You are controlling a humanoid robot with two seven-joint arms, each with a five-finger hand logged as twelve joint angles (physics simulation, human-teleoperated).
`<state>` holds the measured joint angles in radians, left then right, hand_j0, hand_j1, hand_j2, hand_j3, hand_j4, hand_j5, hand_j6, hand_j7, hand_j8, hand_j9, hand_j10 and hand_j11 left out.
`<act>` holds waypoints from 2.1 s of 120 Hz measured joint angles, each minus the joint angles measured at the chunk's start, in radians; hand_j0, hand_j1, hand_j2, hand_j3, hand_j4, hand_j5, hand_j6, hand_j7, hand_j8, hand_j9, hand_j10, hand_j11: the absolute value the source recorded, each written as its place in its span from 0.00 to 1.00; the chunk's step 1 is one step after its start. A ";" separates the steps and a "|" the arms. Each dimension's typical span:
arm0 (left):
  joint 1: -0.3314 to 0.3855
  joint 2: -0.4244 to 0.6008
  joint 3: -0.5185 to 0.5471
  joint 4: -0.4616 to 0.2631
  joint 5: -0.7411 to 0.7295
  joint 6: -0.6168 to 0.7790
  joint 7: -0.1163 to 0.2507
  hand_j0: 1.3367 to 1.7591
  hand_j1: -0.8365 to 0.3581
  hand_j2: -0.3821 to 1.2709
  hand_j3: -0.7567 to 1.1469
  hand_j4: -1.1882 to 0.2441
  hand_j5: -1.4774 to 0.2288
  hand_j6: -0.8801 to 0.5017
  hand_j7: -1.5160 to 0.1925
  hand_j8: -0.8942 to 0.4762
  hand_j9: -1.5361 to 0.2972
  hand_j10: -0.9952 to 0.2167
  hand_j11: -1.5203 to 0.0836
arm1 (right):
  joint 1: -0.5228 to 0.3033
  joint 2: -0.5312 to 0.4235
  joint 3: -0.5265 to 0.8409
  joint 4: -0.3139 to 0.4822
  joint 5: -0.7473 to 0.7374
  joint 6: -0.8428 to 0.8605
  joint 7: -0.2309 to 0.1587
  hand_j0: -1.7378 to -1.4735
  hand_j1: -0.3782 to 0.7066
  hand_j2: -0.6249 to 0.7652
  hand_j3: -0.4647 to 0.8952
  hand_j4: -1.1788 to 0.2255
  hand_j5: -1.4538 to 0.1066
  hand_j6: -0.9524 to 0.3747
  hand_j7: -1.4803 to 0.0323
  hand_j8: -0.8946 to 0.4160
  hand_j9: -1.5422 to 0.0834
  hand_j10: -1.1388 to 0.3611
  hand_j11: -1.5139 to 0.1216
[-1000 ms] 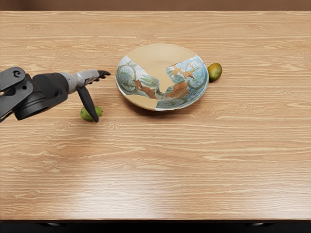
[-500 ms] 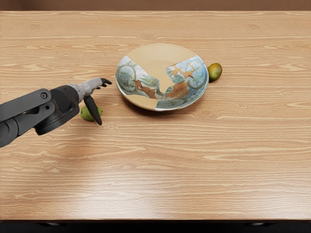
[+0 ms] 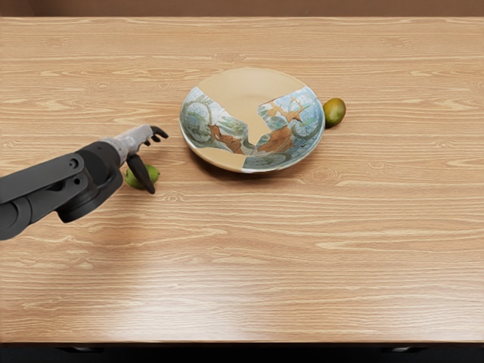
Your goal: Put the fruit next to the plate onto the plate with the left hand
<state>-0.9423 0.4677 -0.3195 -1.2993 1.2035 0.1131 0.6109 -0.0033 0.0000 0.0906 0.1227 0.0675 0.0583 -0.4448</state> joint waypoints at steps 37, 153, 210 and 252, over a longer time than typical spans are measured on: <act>0.019 0.051 0.006 -0.024 -0.001 0.025 0.000 0.76 0.67 0.27 0.40 0.60 0.62 0.40 0.64 0.42 0.61 0.56 0.69 | 0.005 0.000 0.000 0.000 0.000 0.001 0.000 0.30 0.03 0.45 0.34 0.84 0.93 0.72 0.98 0.68 0.95 0.76 0.93; 0.020 0.057 0.017 -0.034 -0.012 0.019 0.000 0.75 0.48 0.38 0.40 0.40 0.41 0.27 0.42 0.31 0.40 0.32 0.45 | 0.009 0.000 0.000 0.000 0.000 0.000 0.000 0.30 0.03 0.45 0.34 0.84 0.93 0.72 0.98 0.68 0.95 0.76 0.93; 0.020 0.056 0.016 -0.034 -0.032 0.018 -0.001 0.74 0.50 0.38 0.40 0.32 0.34 0.32 0.34 0.33 0.32 0.32 0.35 | 0.009 0.000 0.000 0.000 0.000 0.000 0.000 0.30 0.03 0.45 0.34 0.84 0.93 0.72 0.98 0.68 0.95 0.76 0.93; 0.014 0.058 0.010 -0.035 -0.077 0.010 -0.002 0.74 0.46 0.42 0.40 0.29 0.26 0.39 0.28 0.39 0.27 0.37 0.28 | 0.009 0.000 0.002 0.000 0.001 0.000 0.000 0.30 0.03 0.45 0.34 0.84 0.93 0.72 0.98 0.68 0.95 0.76 0.93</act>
<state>-0.9279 0.5261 -0.3095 -1.3342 1.1269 0.1227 0.6091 0.0061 0.0000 0.0925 0.1227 0.0682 0.0583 -0.4448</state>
